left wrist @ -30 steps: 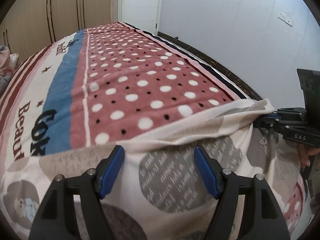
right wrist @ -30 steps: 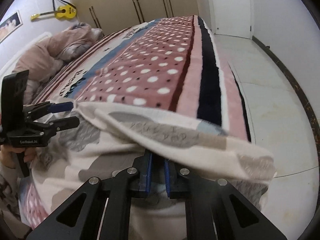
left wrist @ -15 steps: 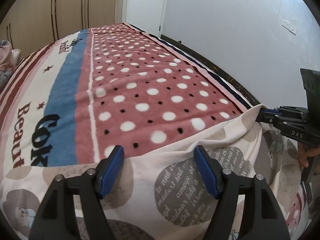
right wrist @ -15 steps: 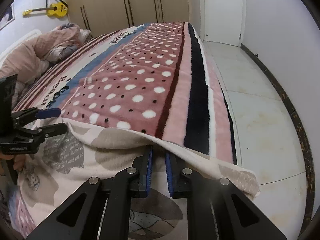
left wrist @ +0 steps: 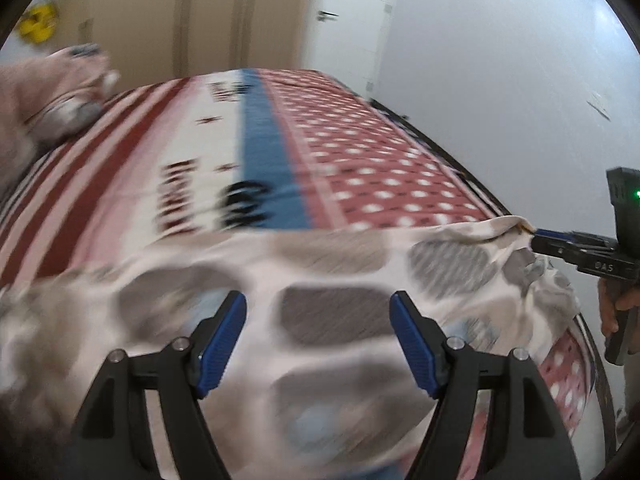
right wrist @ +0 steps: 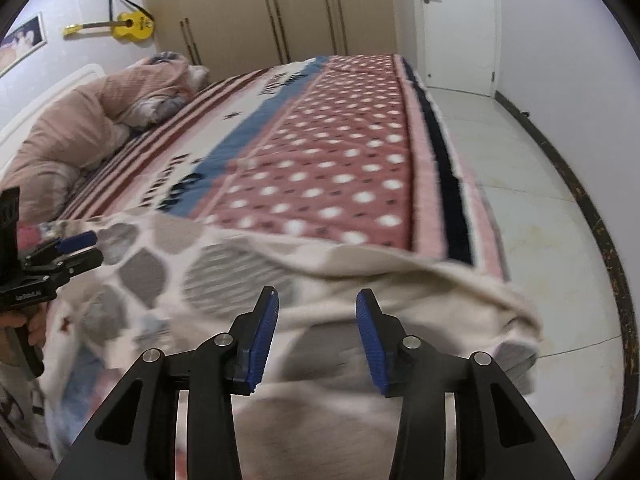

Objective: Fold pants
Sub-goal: 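Fold the held hem over the pants with the right tool and release, then grasp the pants edge with the left tool and lift it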

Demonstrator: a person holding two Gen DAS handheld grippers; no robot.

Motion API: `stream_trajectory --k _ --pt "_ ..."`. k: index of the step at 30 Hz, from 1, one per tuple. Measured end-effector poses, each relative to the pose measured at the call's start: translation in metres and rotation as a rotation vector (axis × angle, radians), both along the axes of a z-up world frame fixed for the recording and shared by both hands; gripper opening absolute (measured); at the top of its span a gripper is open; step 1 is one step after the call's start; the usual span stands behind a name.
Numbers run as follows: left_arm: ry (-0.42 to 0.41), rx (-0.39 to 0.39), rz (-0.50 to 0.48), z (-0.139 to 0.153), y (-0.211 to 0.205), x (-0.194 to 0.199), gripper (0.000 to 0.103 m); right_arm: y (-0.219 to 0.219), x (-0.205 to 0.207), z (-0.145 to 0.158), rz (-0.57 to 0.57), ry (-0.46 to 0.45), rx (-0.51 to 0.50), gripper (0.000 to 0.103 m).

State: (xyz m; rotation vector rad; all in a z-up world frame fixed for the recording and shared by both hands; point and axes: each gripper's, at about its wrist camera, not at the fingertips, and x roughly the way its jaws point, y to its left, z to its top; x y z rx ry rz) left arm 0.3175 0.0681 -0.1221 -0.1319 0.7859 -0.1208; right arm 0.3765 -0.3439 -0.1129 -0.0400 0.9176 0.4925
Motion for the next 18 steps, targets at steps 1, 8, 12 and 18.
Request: stream_trajectory --k 1,8,12,18 --pt "-0.001 -0.001 0.033 -0.001 0.016 -0.013 0.071 0.007 -0.005 0.000 0.007 0.005 0.006 0.036" --pt "0.022 -0.066 0.201 -0.023 0.099 -0.074 0.071 0.062 -0.038 0.002 0.036 0.023 0.059 0.036" --pt "0.036 -0.103 0.225 -0.036 0.123 -0.093 0.071 0.085 -0.050 -0.003 0.048 0.051 0.056 0.036" --pt "0.041 -0.061 0.214 -0.047 0.120 -0.097 0.071 0.108 -0.063 -0.013 0.069 0.081 0.039 0.036"
